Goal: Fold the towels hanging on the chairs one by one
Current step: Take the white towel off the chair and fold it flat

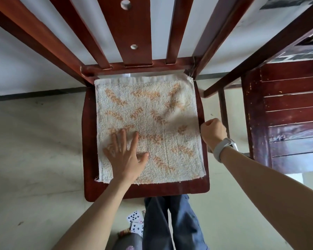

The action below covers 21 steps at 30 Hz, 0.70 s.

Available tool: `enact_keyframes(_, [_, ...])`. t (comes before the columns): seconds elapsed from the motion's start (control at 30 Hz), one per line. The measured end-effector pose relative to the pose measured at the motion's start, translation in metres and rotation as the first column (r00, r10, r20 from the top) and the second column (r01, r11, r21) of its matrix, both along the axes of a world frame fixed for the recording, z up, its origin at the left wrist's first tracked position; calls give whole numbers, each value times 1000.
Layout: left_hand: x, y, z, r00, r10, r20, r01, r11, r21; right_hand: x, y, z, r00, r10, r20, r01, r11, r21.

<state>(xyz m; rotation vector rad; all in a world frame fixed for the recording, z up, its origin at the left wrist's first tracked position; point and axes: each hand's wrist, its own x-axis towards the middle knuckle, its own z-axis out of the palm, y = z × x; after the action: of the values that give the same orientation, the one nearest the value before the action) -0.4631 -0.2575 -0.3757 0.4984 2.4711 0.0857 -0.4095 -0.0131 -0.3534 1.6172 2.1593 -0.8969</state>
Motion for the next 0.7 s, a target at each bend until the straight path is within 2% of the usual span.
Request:
enact_keyframes(0.03, [0, 0, -1, 1000, -3, -3, 3, 1000, 2, 1, -1, 3, 999, 48, -3, -48, 998, 40])
enact_keyframes(0.1, [1, -2, -3, 999, -23, -42, 24, 1000, 14, 0, -6, 5, 952, 299, -59, -281, 937, 205])
enact_keyframes(0.17, [5, -6, -5, 991, -81, -111, 84, 996, 26, -7, -21, 4, 786, 611, -97, -549, 761, 346])
enact_keyframes(0.23, [10, -9, -10, 976, -137, -169, 143, 989, 23, -17, -37, -10, 548, 833, -69, -755, 529, 387])
enact_keyframes(0.27, [13, -10, -13, 971, -149, -187, 154, 988, 16, -23, -44, -20, 450, 892, -48, -813, 431, 390])
enact_keyframes(0.33, [17, -13, -19, 968, -142, -207, 146, 989, 5, -31, -50, -41, 350, 937, -13, -867, 330, 375])
enact_keyframes(0.37, [19, -15, -22, 968, -137, -211, 139, 990, -4, -34, -49, -48, 341, 940, 4, -877, 317, 362])
enact_keyframes(0.47, [21, -20, -29, 965, -147, -217, 143, 989, -32, -35, -29, -61, 411, 910, 52, -853, 364, 375])
enact_keyframes(0.6, [22, -21, -32, 959, -151, -238, 145, 989, -41, -33, 7, -56, 600, 796, 72, -761, 541, 358])
enact_keyframes(0.7, [22, -22, -30, 962, -144, -232, 143, 989, -24, -30, 23, -48, 679, 733, 25, -699, 636, 325])
